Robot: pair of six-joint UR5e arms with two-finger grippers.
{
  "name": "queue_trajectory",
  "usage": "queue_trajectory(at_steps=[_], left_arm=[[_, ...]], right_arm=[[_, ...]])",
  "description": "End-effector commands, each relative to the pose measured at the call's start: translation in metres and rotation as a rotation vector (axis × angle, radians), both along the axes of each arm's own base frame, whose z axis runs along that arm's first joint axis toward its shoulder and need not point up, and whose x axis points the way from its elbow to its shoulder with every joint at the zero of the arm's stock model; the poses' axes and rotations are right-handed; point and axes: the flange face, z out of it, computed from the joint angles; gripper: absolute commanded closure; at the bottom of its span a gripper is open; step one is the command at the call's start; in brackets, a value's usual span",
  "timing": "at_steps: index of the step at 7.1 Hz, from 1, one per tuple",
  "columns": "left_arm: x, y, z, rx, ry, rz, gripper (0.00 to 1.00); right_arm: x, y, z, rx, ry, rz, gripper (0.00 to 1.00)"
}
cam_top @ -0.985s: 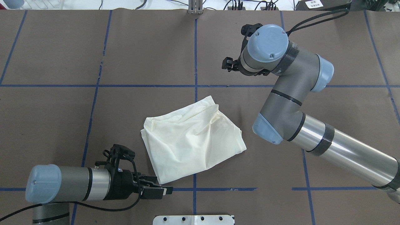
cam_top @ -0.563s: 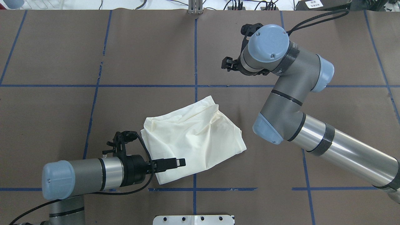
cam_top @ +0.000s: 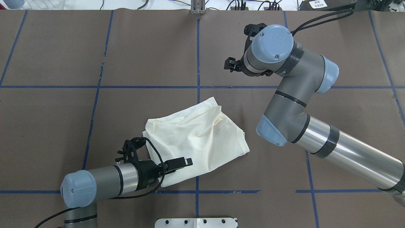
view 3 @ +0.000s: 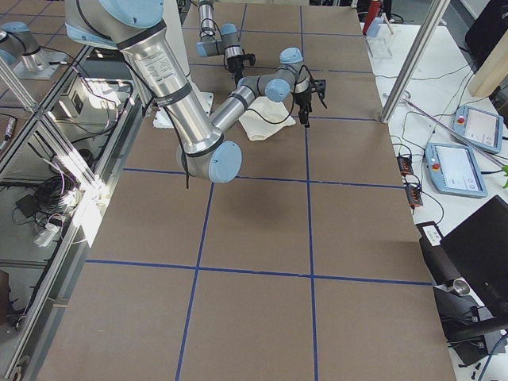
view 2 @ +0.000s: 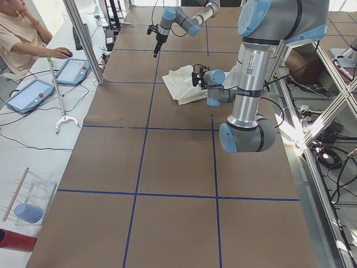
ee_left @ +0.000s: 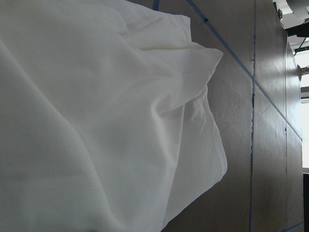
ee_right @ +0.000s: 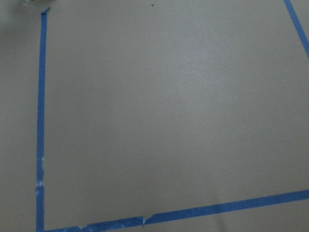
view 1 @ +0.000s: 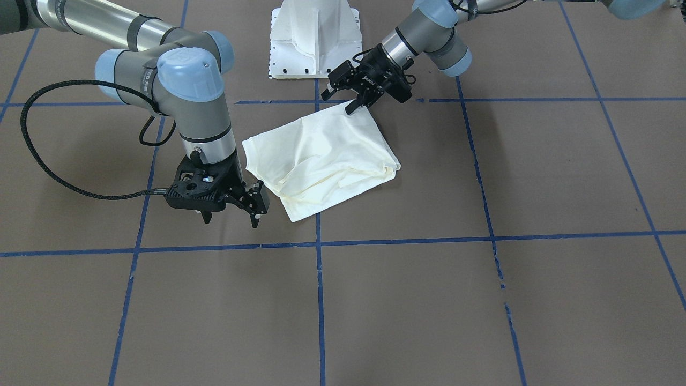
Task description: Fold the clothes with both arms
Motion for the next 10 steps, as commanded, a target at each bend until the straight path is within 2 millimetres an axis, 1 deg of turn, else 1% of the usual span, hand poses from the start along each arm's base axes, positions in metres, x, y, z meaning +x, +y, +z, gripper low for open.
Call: queue_trajectory(at_steps=[1, 2, 4, 5, 6, 7, 8, 9, 10], left_arm=[[-0.003, 0.001, 0.031, -0.007, -0.053, 0.0, 0.0], [-0.001, 0.002, 0.036, -0.009, -0.064, 0.0, 0.0], [0.0, 0.002, 0.037, -0.007, -0.068, 0.001, 0.0], [-0.002, 0.002, 0.032, -0.003, -0.058, 0.001, 0.0], [-0.007, 0.0, 0.018, 0.004, -0.031, -0.003, 0.0], [-0.018, -0.017, 0.012, 0.01, -0.022, -0.035, 0.0], [-0.038, -0.051, 0.011, 0.042, -0.034, -0.075, 0.0], [-0.06, -0.078, 0.012, 0.148, -0.07, -0.054, 0.0], [-0.084, -0.103, 0.023, 0.206, -0.105, -0.035, 0.0]], right_arm=[[0.0, 0.0, 0.0, 0.0, -0.001, -0.001, 0.0], [0.0, 0.0, 0.002, -0.002, 0.002, -0.001, 0.0], [0.0, 0.0, 0.003, -0.004, 0.002, -0.002, 0.0], [0.0, 0.0, 0.003, -0.004, 0.002, -0.002, 0.0], [0.0, 0.0, 0.003, -0.004, 0.002, -0.002, 0.0], [0.0, 0.001, 0.003, -0.004, 0.001, -0.001, 0.0], [0.0, 0.004, -0.006, -0.005, -0.018, 0.01, 0.0], [-0.006, 0.027, -0.024, -0.001, -0.063, 0.001, 0.0], [-0.025, 0.051, -0.034, -0.057, -0.115, 0.029, 0.0]])
